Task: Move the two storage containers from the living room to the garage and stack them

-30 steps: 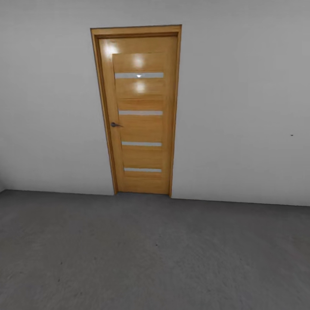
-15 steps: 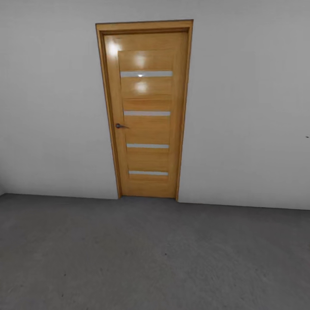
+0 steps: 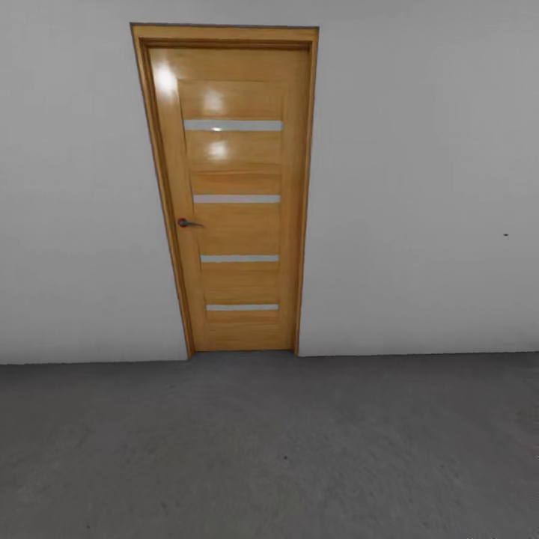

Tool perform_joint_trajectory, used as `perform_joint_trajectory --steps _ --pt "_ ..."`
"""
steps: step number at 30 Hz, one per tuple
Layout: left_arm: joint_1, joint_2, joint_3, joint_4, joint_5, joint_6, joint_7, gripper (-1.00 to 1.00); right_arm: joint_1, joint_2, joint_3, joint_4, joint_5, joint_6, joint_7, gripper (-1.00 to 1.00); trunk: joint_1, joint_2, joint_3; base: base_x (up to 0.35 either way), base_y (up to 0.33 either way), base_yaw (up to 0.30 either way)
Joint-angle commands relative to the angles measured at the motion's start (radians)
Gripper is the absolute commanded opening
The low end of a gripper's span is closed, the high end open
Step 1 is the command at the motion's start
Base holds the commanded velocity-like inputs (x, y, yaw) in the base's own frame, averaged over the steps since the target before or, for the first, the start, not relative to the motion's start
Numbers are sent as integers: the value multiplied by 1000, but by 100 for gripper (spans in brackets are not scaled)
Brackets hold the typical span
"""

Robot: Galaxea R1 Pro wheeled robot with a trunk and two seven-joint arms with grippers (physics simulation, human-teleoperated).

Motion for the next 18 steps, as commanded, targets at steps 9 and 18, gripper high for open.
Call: perform_joint_trajectory --steps 9,18 --pt "1 -1 2 -3 1 6 1 100 -1 0 -1 1 5 -4 -6 100 1 0 -1 241 251 -123" --pt "1 -1 2 -3 1 5 1 100 -1 0 -2 1 5 -4 -6 100 1 0 -1 241 251 14"
